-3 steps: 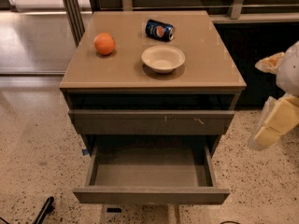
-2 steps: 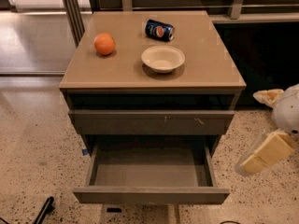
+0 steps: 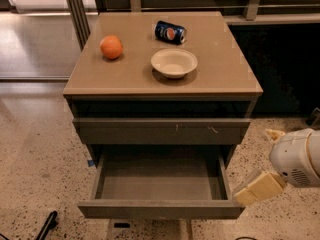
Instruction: Close middle drawer
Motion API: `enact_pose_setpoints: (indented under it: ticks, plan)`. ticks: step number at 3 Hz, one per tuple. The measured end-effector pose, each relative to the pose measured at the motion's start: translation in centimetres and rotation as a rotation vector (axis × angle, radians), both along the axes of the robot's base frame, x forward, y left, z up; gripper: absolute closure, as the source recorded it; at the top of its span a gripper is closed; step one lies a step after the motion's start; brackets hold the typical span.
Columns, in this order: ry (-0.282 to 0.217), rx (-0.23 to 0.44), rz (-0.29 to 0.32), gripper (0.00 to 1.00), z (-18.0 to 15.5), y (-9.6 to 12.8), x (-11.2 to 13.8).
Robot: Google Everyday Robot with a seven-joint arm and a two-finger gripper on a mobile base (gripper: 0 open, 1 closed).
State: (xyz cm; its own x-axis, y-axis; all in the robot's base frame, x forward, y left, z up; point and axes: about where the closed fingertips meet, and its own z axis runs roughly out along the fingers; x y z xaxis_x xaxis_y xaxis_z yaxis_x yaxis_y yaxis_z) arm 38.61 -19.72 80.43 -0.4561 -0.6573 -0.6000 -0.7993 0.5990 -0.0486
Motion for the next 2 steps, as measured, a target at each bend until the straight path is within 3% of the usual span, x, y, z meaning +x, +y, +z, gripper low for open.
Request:
enact_pose_setpoints:
  ticks: [1,2]
  plan:
    - [-0.001,0.0,0.0,0.0,0.03,0.0,0.02]
    - [-0.043,0.008,0.001,0.19,0.47,0.31,-0.7]
